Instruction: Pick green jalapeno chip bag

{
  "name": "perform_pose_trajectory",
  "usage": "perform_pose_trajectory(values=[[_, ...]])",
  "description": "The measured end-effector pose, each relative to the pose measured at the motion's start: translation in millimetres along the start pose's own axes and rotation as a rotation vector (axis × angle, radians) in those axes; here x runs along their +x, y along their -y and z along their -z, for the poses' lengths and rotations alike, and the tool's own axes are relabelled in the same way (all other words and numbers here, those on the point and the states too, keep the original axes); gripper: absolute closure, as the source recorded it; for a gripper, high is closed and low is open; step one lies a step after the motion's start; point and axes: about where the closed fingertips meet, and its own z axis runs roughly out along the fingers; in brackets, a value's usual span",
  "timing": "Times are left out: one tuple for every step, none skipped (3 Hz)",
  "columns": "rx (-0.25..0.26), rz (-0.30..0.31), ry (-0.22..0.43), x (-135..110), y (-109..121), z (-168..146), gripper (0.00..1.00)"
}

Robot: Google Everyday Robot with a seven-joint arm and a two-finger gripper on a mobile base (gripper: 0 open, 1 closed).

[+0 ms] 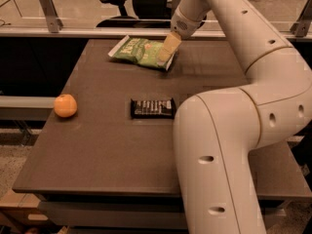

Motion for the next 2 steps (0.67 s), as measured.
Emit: perform_pose_trajectory(values=[[-0.038,-0.008,-0.009,-0.7,-2.6,-13.6,0.0],[-0.071,-0.002,-0.009,-3.1,-5.9,-23.9,0.18]])
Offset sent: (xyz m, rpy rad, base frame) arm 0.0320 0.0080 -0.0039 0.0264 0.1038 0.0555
